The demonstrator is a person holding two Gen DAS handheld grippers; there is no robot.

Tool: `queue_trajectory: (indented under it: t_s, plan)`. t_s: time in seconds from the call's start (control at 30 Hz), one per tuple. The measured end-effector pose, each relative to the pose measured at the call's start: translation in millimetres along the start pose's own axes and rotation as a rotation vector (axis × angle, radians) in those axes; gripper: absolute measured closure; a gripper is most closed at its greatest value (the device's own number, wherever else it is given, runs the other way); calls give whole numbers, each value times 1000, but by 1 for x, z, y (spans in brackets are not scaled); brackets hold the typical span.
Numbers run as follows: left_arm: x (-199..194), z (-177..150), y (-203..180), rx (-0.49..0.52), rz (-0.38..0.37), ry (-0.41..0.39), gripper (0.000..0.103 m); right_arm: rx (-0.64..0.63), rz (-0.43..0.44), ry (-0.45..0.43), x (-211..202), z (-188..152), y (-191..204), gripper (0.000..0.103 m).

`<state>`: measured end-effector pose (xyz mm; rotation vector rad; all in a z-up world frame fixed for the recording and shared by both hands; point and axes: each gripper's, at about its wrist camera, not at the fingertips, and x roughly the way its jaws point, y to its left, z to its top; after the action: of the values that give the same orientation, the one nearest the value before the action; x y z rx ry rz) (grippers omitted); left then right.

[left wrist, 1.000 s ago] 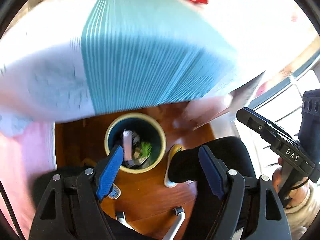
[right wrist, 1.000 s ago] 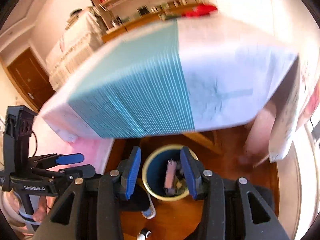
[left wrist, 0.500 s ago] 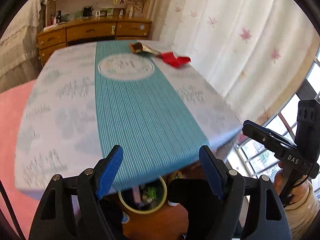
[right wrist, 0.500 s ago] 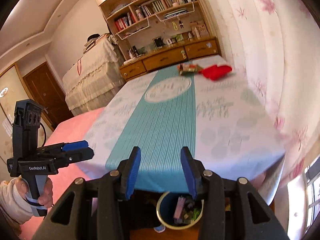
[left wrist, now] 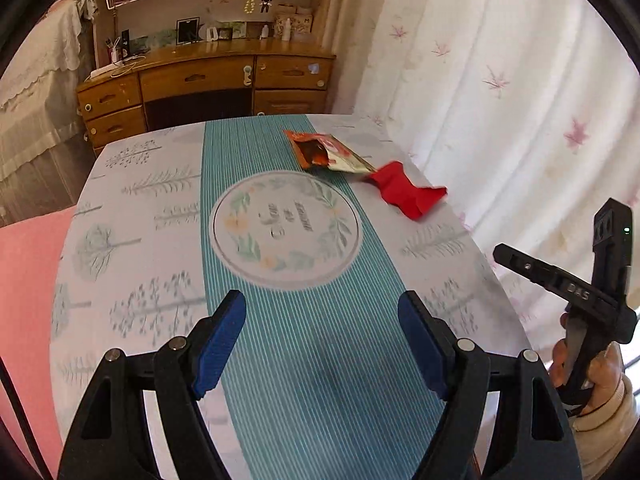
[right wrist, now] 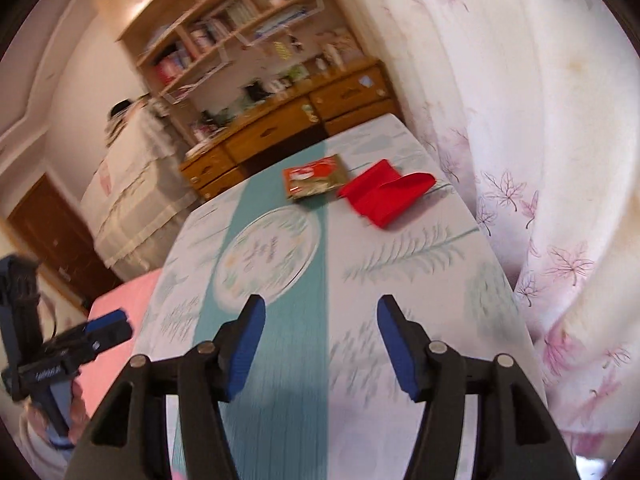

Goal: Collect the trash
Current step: 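Grasp the red-gold snack wrapper with the left gripper while the right gripper grasps the red paper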

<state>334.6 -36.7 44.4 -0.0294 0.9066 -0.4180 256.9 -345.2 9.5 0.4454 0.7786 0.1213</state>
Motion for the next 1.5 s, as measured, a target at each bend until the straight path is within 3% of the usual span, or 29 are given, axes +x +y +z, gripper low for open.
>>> queue_trajectory:
  t_s: [0.3, 0.43, 0.53, 0.63, 0.67, 0.87, 1.17, 1.5]
  plan:
    - [86, 67, 26, -63, -46, 30, 26, 241, -86, 50, 113, 58, -58, 44]
    - [115, 87, 35, -107, -71, 34, 26, 274, -108, 48, 134, 64, -63, 44]
    - [133, 102, 41, -155, -96, 37, 26, 228, -115, 38, 142, 67, -56, 45]
    - [149, 114, 43, -198, -120, 43, 26, 188, -114, 62, 151, 69, -52, 72]
    - [156, 118, 43, -213, -128, 47, 26, 180, -112, 65, 152, 69, -52, 79]
    - [213, 135, 39, -291, -136, 110, 26, 81, -98, 65, 139, 70, -48, 98]
    - [268, 136, 43, -465, -236, 187, 26, -1, -102, -15, 93, 82, -59, 100]
    - [283, 147, 37, -509, -246, 136, 26, 21, -98, -35, 112, 91, -68, 100]
